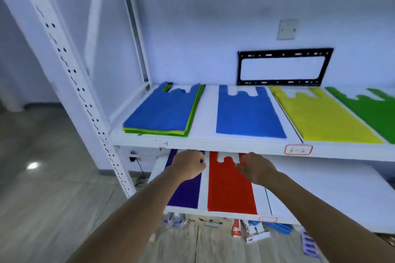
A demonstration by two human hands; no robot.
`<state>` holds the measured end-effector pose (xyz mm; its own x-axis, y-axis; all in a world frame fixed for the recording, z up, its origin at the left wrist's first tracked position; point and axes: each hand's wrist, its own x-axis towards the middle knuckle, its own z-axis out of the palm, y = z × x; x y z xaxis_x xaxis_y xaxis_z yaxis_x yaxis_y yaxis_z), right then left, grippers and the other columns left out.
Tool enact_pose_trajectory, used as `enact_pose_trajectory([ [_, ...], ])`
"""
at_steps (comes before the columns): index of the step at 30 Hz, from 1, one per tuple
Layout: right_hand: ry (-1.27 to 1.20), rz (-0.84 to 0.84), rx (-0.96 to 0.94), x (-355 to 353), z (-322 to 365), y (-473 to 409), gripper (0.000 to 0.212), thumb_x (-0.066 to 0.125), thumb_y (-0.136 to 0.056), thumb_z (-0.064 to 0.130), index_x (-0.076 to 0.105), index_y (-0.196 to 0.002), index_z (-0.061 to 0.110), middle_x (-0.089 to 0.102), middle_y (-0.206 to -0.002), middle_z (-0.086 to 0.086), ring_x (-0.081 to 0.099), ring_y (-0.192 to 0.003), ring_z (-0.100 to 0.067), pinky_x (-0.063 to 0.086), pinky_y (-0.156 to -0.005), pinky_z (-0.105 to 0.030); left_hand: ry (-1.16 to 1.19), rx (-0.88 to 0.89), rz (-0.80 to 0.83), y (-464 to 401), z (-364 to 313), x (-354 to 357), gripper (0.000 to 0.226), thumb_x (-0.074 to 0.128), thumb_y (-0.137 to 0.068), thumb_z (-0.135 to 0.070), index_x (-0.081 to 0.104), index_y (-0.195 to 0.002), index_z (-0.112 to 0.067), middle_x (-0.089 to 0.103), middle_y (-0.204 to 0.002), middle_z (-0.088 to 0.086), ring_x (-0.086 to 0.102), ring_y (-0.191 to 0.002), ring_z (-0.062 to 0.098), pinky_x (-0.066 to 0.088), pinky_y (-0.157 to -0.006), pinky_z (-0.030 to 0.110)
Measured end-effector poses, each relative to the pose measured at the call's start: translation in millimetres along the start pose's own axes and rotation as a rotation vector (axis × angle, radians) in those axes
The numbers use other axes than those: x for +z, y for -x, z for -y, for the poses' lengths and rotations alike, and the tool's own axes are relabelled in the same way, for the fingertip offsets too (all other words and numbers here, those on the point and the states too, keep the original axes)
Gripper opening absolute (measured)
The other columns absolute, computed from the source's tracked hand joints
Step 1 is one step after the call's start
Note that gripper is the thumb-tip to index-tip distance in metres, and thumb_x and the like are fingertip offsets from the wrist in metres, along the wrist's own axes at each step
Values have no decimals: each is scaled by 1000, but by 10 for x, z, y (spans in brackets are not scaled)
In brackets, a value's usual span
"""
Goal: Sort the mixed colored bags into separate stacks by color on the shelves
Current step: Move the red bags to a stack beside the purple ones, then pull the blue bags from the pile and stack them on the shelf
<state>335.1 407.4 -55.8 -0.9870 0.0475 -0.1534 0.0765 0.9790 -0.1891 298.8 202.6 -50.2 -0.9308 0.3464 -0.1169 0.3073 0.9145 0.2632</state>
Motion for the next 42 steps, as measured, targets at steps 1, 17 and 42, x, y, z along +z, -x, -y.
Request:
enact_pose_trajectory([
  [1, -8, -25, -10, -154, 69, 16, 40, 39, -97, 41, 63, -109, 11, 65, -110, -8, 63, -98, -25, 51, -85, -36, 1, -16, -27, 24, 18, -196, 33, 47, -94, -28, 66, -116, -13, 67, -110, 5, 62, -109, 25, 48, -88, 36],
  [17, -207, -8, 57, -940, 1222, -999, 41, 39, -99, 37, 58, -121, 7, 57, -127, -10, 53, -116, -27, 46, -95, -35, -125, -96, -24, -709, 1416, -1690, 36, 44, -97, -29, 58, -128, -18, 55, -134, 1, 50, -123, 24, 43, -100, 36],
  [42, -572, -95, 479, -292, 1778, -2615, 16, 50, -84, 10, 45, -68, 9, 46, -63, -1, 45, -58, -19, 29, -47, -25, 224, -348, -53, -2438, 3091, -1338, 47, 41, -96, -34, 46, -133, -5, 50, -135, 13, 51, -121, 29, 43, -96, 36],
])
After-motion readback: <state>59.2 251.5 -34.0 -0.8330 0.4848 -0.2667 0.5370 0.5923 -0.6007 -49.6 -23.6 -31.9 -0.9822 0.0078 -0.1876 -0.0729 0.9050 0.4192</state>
